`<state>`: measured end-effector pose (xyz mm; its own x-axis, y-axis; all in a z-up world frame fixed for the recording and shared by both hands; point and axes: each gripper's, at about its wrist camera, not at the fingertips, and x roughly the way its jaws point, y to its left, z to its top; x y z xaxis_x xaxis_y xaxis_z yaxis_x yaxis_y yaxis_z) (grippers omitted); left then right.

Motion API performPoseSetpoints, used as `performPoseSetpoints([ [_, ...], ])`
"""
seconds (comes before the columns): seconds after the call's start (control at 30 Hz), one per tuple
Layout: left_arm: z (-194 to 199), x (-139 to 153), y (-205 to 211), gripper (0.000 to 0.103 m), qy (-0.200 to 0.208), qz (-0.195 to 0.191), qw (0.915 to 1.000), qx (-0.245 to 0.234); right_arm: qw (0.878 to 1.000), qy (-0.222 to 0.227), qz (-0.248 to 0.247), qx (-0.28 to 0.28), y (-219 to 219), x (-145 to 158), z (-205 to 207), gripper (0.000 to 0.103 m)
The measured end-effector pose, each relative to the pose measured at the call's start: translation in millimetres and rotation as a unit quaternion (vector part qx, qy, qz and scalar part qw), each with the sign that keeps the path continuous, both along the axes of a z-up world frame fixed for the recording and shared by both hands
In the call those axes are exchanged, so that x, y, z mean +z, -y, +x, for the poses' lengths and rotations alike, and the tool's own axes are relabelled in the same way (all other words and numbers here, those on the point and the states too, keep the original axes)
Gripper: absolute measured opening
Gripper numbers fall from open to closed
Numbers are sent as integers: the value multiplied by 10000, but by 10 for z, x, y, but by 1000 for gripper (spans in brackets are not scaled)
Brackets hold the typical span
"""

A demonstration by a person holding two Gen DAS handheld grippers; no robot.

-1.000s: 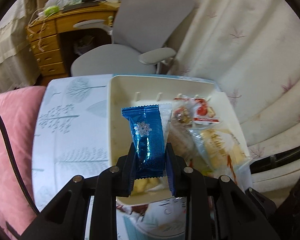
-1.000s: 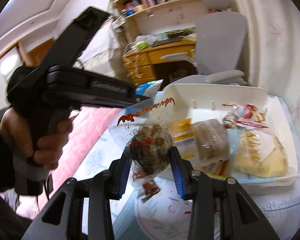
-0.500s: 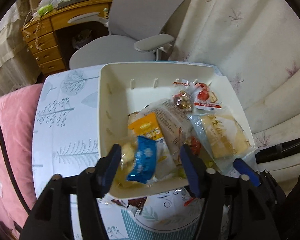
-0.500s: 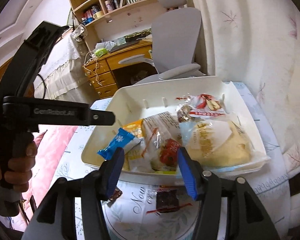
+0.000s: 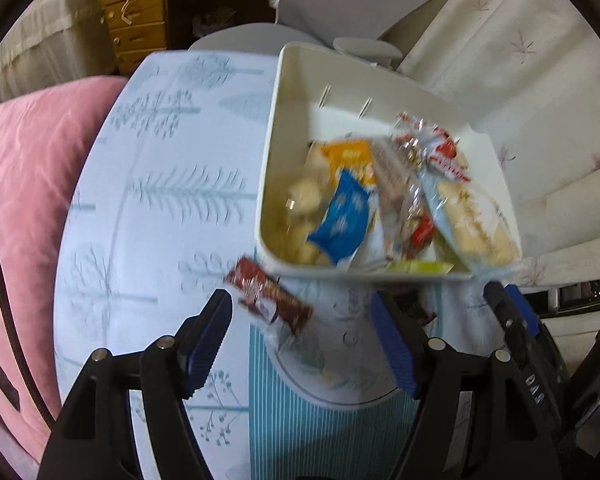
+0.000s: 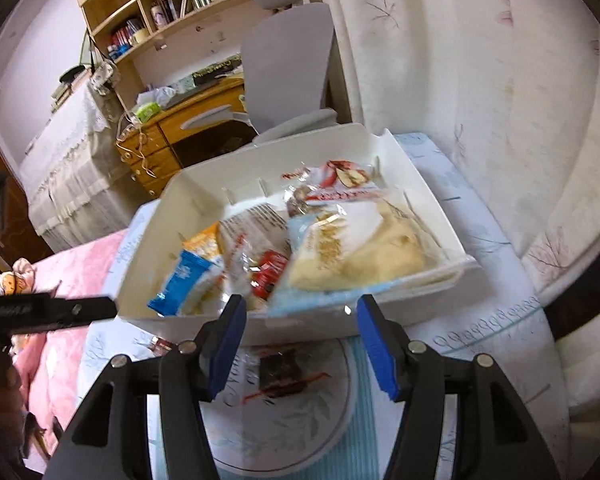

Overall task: Organize snacks
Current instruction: 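Move both grippers toward the brown chocolate packet and red-topped date packet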

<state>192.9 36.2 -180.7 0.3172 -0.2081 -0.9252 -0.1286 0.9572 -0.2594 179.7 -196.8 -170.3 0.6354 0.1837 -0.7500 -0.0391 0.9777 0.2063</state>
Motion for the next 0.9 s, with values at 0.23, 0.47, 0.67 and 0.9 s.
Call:
performPoseSetpoints([
  [0.23, -130, -437, -6, 71, -419, 18, 9985, 355, 9994, -226, -240, 39, -50, -211, -69, 58],
  [0.47, -59, -720, -15, 70, -606, 262, 9962, 572, 9977, -475, -411, 269, -189, -476, -130, 65],
  [0.67, 46, -849, 3, 70, -642, 450, 9945, 689, 9952, -580, -615, 495, -331, -615, -81, 65],
  [0.9, 121, -1012, 32, 70, -740, 600, 9927, 741, 9916, -593, -846, 781, -460, -732, -17, 65],
])
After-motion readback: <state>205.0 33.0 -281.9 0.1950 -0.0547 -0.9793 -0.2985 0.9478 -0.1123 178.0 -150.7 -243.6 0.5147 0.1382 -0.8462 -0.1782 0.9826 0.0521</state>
